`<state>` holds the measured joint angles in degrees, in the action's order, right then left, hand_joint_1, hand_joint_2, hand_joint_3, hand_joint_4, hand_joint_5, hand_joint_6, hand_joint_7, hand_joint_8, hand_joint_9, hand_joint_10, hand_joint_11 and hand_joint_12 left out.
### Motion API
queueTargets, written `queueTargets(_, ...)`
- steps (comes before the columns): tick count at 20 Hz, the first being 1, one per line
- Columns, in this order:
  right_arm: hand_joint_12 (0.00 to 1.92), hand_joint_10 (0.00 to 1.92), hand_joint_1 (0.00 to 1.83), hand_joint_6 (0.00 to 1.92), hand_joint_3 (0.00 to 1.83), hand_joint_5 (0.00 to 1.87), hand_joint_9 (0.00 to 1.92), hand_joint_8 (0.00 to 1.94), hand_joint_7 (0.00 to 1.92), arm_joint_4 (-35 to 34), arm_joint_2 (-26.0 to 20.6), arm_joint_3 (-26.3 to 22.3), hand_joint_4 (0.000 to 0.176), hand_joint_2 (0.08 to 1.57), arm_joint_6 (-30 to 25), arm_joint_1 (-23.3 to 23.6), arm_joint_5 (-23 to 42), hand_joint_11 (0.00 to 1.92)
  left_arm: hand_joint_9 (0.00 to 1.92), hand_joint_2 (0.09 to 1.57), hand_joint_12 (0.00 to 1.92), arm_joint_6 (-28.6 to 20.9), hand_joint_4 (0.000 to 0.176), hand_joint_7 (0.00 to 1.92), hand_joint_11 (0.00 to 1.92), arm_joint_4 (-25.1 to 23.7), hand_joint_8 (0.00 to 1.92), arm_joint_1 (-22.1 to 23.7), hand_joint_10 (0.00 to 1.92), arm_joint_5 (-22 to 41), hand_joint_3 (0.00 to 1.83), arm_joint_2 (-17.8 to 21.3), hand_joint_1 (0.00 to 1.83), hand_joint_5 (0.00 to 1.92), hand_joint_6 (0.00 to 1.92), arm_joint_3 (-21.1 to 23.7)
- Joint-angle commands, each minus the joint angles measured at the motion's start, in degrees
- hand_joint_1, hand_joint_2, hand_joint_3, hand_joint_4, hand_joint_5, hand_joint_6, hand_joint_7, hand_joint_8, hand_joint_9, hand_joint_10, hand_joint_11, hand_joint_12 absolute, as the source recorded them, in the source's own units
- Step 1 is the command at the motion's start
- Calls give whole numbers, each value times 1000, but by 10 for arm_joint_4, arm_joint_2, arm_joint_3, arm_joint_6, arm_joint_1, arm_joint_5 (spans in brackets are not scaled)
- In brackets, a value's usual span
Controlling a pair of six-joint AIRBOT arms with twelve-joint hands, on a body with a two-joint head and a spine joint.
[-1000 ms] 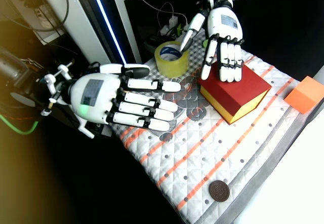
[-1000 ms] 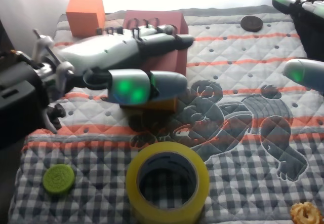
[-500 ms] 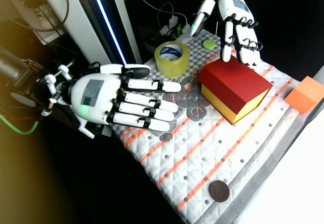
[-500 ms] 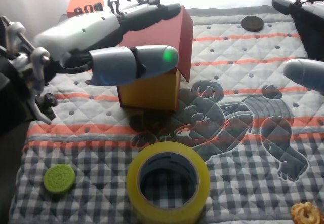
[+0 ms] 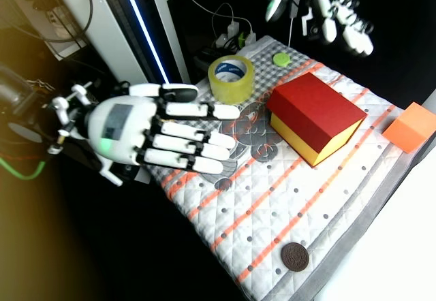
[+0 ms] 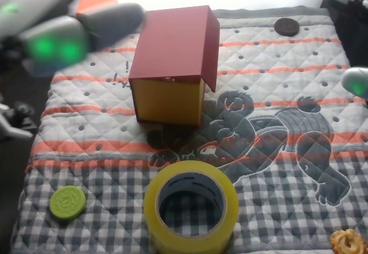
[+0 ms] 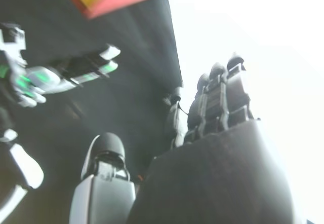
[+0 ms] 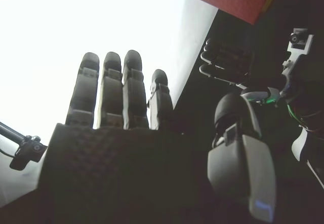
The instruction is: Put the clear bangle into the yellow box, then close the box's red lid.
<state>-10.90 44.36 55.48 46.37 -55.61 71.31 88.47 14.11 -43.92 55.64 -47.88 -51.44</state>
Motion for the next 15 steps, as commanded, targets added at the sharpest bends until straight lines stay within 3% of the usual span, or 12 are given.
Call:
queueTargets(1, 0, 0, 82, 0, 4, 55, 44, 0, 195, -5, -7, -4, 96, 1212, -3, -1, 82, 0, 0, 1109, 0, -27, 176, 0, 0, -7, 0, -7, 0, 103, 0, 9, 0, 24, 0, 3)
queueTargets(2, 0, 0, 110, 0, 0, 49, 28, 0, 180, -5, -12, -9, 110, 1194, -3, -11, 91, 0, 0, 1113, 0, -47, 176, 0, 0, -6, 0, -24, 0, 124, 0, 20, 0, 33, 6, 10)
queueTargets(3, 0, 1, 115, 1, 0, 51, 28, 4, 188, -5, -18, -16, 124, 1186, -3, -22, 105, 0, 0, 1211, 0, -64, 160, 0, 0, 0, 0, -46, 0, 152, 8, 31, 0, 48, 3, 18)
queueTargets(4, 0, 11, 141, 3, 0, 56, 58, 6, 195, -7, -24, -21, 121, 1200, -3, -36, 117, 0, 0, 1234, 0, -84, 173, 0, 0, 5, 0, -70, 0, 180, 9, 41, 38, 50, 2, 25)
queueTargets(5, 5, 21, 186, 4, 7, 64, 98, 9, 214, -10, -28, -26, 97, 1226, -2, -45, 125, 12, 0, 1212, 0, -103, 175, 0, 0, 8, 0, -83, 0, 199, 0, 46, 7, 20, 0, 27)
queueTargets(6, 9, 20, 217, 5, 7, 73, 115, 8, 220, -17, -35, -35, 89, 1239, -1, -64, 138, 19, 0, 1182, 0, -147, 176, 0, 0, 12, 0, -107, 0, 226, 0, 52, 1, 3, 0, 27)
queueTargets(7, 23, 24, 253, 5, 0, 79, 147, 2, 207, -28, -39, -43, 88, 1227, 0, -82, 153, 49, 0, 1174, 0, -187, 176, 0, 0, 18, 0, -129, 0, 247, 0, 55, 5, 3, 1, 25)
queueTargets(9, 35, 20, 291, 9, 0, 103, 179, 0, 181, -52, -40, -53, 103, 1197, 0, -114, 186, 77, 0, 1176, 0, -242, 176, 0, 0, 35, 0, -163, 0, 277, 0, 55, 69, 7, 2, 19)
queueTargets(10, 39, 18, 320, 13, 0, 128, 191, 9, 209, -62, -41, -56, 99, 1193, 0, -130, 199, 89, 0, 1159, 0, -256, 176, 0, 0, 42, 0, -175, 0, 287, 0, 55, 120, 1, 0, 18)
queueTargets(11, 42, 17, 322, 9, 0, 128, 201, 11, 221, -73, -45, -60, 80, 1206, 0, -148, 213, 96, 0, 1150, 0, -269, 173, 0, 0, 49, 0, -188, 0, 298, 0, 55, 163, 0, 0, 17)
queueTargets(12, 49, 21, 317, 10, 1, 133, 216, 15, 235, -82, -49, -65, 73, 1210, 0, -165, 226, 114, 0, 1138, 0, -282, 175, 0, 0, 53, 0, -199, 0, 312, 0, 55, 196, 0, 0, 17)
queueTargets(15, 62, 13, 347, 0, 0, 110, 232, 4, 233, -102, -61, -79, 52, 1194, 0, -204, 268, 149, 0, 1158, 0, -333, 123, 0, 0, 54, 0, -230, 0, 355, 0, 60, 279, 0, 0, 18)
